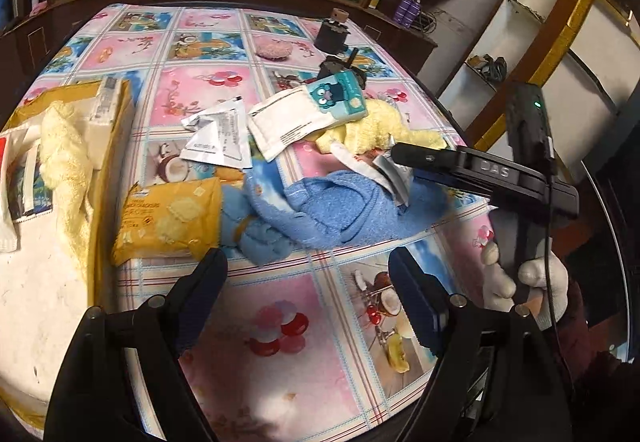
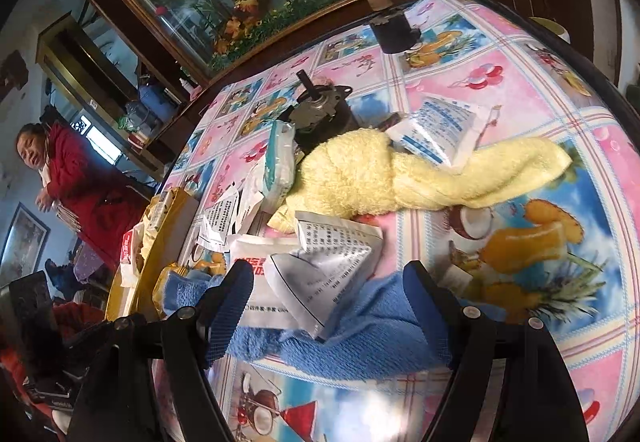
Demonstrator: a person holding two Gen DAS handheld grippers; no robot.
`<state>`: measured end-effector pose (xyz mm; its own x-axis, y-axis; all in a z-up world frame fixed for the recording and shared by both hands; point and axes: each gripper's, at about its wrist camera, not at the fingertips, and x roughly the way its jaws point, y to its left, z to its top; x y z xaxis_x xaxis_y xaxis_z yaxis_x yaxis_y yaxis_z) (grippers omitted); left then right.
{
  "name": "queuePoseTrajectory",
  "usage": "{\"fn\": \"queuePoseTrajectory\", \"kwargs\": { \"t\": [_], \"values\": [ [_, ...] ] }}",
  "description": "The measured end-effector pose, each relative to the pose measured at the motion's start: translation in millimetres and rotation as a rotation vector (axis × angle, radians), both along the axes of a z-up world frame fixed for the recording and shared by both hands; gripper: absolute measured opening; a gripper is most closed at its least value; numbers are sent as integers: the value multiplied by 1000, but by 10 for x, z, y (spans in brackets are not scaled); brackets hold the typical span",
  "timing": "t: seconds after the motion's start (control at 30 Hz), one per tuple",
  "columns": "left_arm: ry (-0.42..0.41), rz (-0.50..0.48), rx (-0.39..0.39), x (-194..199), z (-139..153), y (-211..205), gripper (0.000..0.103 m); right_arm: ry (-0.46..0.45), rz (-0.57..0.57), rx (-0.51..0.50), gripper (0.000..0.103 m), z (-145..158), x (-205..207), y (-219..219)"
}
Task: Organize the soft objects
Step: 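Grasp the blue towel with the left tool while the right tool grasps the white paper packet, then carry the blue towel and paper packet into the white box and release both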
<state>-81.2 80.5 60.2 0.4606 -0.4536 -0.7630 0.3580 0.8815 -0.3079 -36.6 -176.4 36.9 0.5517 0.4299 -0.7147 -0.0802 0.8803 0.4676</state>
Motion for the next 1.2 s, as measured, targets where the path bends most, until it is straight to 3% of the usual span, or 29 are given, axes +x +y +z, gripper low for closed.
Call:
{"fn": "queuePoseTrajectory", "kwargs": {
  "t": [0.1,0.13,0.37,0.53,0.7,0.77,0.83,1.0,1.2],
  "values": [
    [-17,-58,8,-26,38,-198,82,39,52,11,75,-106,139,159],
    [-21,-76,15,-28,40,-263,82,51,55,5,55,-132,155,173],
    [-51,-152,93,154,-34,-636,82,29,6,14,54,-90,-93,-86],
    [-129,-173,195,370,-143,-796,83,17,-28,54,55,-52,-243,-356],
    [-47,-260,275,409,-497,-976,83,26,-35,66,55,-79,-278,-410],
    [-75,-258,314,315,-510,-1008,82,23,-27,71,55,-79,-289,-388],
    [-63,-247,280,275,-460,-976,55,20,-20,75,55,-78,-303,-359],
    [-35,-196,146,210,-286,-813,50,20,-15,89,55,-76,-331,-322],
    [-95,-145,15,-120,104,-560,50,-17,-19,111,55,42,-441,-355]
  ]
}}
